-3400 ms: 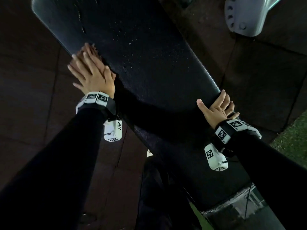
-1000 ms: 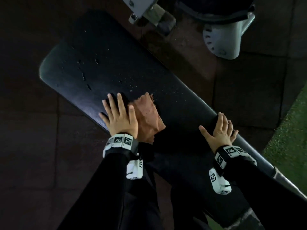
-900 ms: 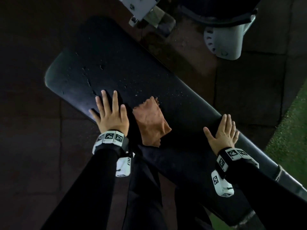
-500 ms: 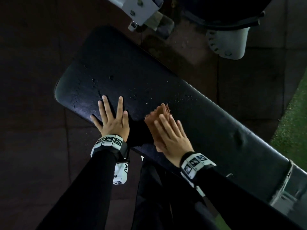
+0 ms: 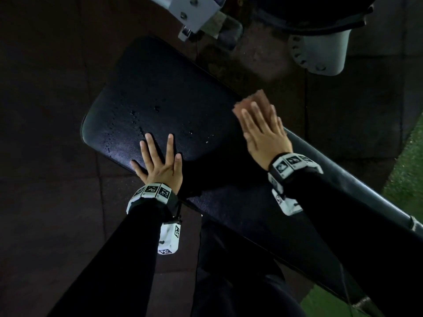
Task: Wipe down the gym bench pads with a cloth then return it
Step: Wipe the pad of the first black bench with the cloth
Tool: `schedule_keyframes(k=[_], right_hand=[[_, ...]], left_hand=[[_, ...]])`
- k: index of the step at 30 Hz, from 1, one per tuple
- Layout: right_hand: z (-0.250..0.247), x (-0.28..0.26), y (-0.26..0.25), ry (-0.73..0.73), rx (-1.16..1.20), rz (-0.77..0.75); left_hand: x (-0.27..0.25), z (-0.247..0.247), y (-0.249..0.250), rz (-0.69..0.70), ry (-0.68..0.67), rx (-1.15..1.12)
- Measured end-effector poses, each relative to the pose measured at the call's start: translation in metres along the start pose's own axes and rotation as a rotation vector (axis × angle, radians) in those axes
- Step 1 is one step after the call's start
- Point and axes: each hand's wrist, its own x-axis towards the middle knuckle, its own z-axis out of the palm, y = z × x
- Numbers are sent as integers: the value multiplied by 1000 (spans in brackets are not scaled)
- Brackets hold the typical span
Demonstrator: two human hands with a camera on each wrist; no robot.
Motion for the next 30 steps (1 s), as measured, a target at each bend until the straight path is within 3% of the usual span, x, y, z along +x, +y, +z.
schedule_keyframes(k=[5,9,12,16,22,26,30], right_hand=[[13,-70,30,-120,42,104],[26,-109,-9,-164,-19,-44],[32,-99,-46,-162,-43,-224],[23,-43,-68,-137,-118,-338],[-5,13,-21,-65,-11,-121],[0,-27,15,-65,22,-23],[17,-74,13,-153,12,-4]], left_hand=[[1,0,1,-1,-15,3],[0,0,2,-2,-16,12],[-1,-1,3,-13,-9,17],[-2,-3,6,-29,0,11],[-1,-4,6,-37,-29,22],[-3,-5,8,-33,-11,10],[-3,-6,9,-36,-14,25]])
